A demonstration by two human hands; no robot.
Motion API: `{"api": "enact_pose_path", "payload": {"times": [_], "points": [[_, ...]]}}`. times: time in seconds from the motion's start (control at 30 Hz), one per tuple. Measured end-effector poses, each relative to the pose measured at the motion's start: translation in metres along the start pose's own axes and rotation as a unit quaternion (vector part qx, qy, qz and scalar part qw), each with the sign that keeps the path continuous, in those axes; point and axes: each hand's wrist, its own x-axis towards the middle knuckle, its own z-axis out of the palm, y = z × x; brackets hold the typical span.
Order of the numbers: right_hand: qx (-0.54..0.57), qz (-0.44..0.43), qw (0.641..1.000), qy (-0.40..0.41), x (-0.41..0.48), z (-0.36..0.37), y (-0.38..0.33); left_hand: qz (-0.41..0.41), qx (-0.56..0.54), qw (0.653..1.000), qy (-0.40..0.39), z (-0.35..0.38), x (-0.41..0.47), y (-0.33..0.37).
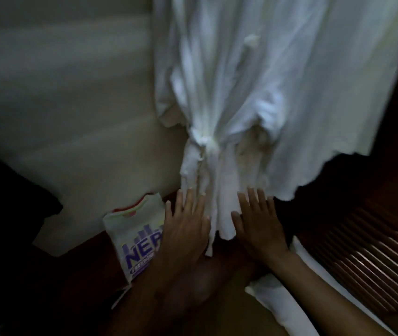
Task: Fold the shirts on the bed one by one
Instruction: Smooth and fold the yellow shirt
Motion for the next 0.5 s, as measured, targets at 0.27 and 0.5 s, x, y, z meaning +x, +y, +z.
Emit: {"api": "enact_pose_path", "payload": {"times": [0.27,0.5], "points": [[-0.060,0.299,0.950,0.074,-0.173,-0.084,0.052,0.314,-0.028,0.949,-0.017,-0.047,-0.011,0.142],[-0.101,0.554,0.819,0.115,-0.369,-0.100,0.056,0.547,0.000,0.835,-0.060,-0.045,-0.115,0.287]]}}
